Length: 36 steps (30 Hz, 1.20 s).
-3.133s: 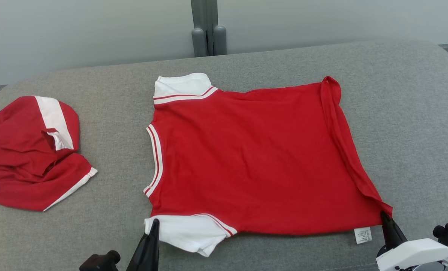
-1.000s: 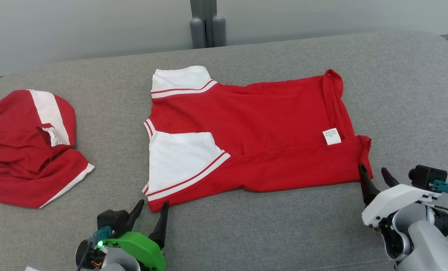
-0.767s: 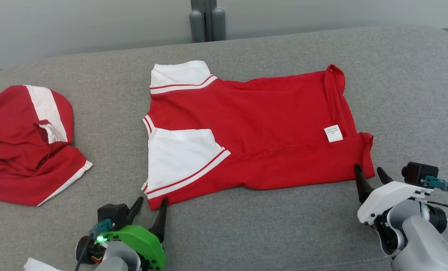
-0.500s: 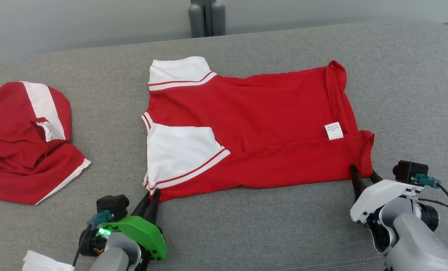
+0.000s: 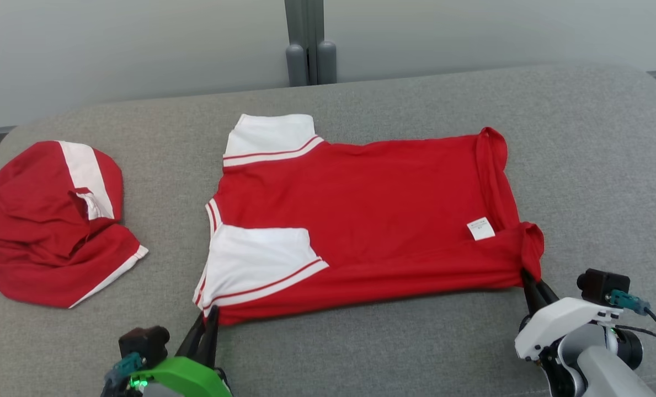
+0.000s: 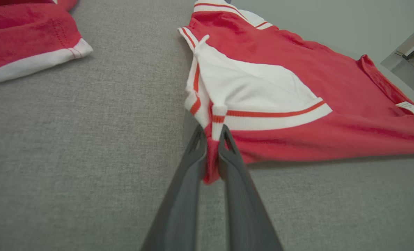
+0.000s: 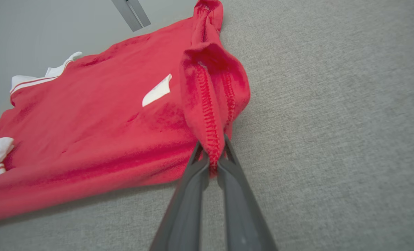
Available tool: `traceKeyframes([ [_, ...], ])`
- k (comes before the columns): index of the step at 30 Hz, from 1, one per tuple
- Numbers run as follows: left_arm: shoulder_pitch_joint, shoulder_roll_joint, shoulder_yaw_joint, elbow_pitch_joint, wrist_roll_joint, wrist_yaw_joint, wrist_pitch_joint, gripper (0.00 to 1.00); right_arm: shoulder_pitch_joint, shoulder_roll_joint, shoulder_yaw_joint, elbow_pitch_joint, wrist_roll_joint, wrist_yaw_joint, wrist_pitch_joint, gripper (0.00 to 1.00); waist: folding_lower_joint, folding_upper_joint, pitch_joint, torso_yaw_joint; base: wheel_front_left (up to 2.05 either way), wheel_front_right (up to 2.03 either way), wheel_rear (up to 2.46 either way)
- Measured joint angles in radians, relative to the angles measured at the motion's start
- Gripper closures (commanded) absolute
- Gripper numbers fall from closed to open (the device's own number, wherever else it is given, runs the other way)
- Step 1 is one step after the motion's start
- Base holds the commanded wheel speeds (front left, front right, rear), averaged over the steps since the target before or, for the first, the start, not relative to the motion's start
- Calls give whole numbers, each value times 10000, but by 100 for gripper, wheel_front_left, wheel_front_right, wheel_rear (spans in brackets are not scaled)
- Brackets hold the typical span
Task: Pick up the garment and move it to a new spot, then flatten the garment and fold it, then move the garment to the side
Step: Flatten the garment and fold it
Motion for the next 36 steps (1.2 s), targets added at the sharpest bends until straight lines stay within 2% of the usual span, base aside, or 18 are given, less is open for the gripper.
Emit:
traceKeyframes([
  [8, 1777, -176, 121, -1045, 378, 128, 0, 100, 1487, -403, -12, -1283, 245, 2, 52, 100, 0, 0, -581, 55, 0, 0, 0],
  [14, 2170, -232, 88, -1097, 458, 205, 0, 100, 2491, -240, -497, -2029, 244, 0, 435, 100, 0, 0, -688, 97, 0, 0, 0],
  [15, 2186, -253, 67, -1070, 458, 217, 0, 100, 2590, -194, -587, -2113, 209, 0, 462, 59, 0, 0, -700, 88, 0, 0, 0],
  [16, 2186, -270, 61, -1064, 460, 221, 0, 75, 2654, -165, -675, -2190, 155, 0, 479, 24, 0, 0, -710, 80, 0, 0, 0],
  [17, 2185, -282, 75, -1081, 477, 249, 0, 0, 2711, -113, -790, -2278, 121, 0, 525, 0, 0, 0, -724, 68, 0, 0, 0],
  [23, 2161, -307, 349, -1578, 719, 405, 0, 0, 2824, -15, -1248, -2982, -545, -2, 416, 0, 0, 0, -847, 29, 0, 0, 0],
  [28, 2123, -282, 943, -2291, 894, 543, 0, 0, 2842, 194, -1563, -3785, -1168, -2, 205, 0, 0, 0, -947, 0, 0, 0, 0],
  [36, 1817, 125, 1609, -3436, 1783, 742, 0, 0, 2836, 493, -1831, -5210, -1969, -2, -86, 0, 0, 0, -1041, 26, 0, 0, 0],
])
